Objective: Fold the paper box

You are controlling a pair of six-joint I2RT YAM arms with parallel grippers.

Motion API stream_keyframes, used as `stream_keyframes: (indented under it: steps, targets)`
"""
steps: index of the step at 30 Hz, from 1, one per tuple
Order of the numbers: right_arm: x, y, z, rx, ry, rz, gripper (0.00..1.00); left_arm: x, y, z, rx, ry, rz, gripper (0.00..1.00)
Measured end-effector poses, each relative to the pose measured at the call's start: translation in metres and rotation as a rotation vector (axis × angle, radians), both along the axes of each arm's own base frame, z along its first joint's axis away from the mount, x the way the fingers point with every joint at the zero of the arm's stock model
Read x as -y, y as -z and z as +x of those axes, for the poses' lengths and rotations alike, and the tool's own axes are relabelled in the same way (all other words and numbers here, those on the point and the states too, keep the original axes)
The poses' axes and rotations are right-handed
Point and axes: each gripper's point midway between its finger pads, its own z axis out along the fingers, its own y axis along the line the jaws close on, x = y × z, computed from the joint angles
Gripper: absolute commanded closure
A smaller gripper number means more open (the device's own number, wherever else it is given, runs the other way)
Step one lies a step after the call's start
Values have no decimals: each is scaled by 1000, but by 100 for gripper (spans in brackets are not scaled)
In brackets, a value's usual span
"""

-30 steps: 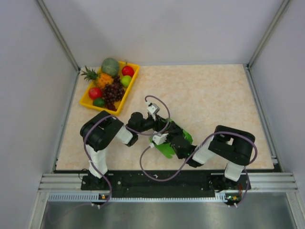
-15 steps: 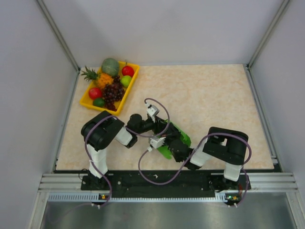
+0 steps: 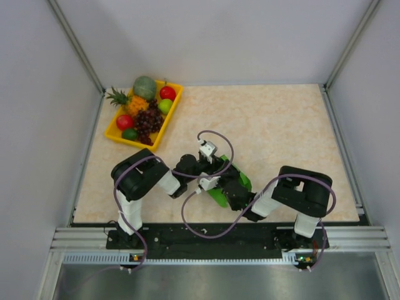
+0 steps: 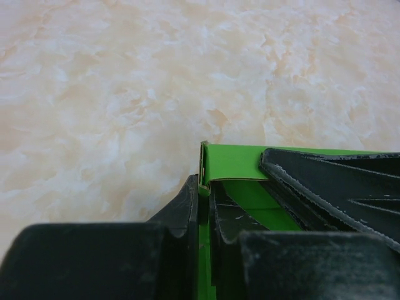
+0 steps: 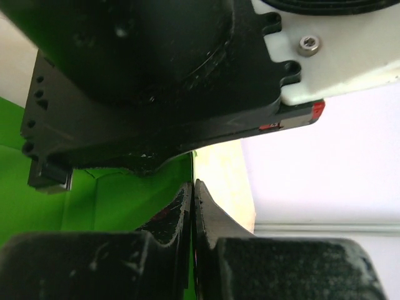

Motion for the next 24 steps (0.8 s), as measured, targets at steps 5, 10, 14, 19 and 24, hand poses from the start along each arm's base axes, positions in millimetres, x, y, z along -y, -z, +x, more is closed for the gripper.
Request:
stream_keyframes:
  steps: [5, 10, 14, 19, 24]
  targets:
    - [1, -1, 0, -27, 11, 72, 56, -1, 0, 5, 13, -71, 9, 100]
    - [5, -11, -10, -72, -8, 177, 37, -16, -1, 23, 31, -184, 20, 100]
    - [21, -34, -17, -93, 10, 294, 28, -20, -1, 27, 46, -202, 30, 100]
    - [53, -75, -25, -112, 40, 521, 26, -21, -1, 27, 59, -199, 41, 100]
    - [117, -129, -15, -108, 107, 920, 23, -21, -1, 27, 66, -195, 46, 100]
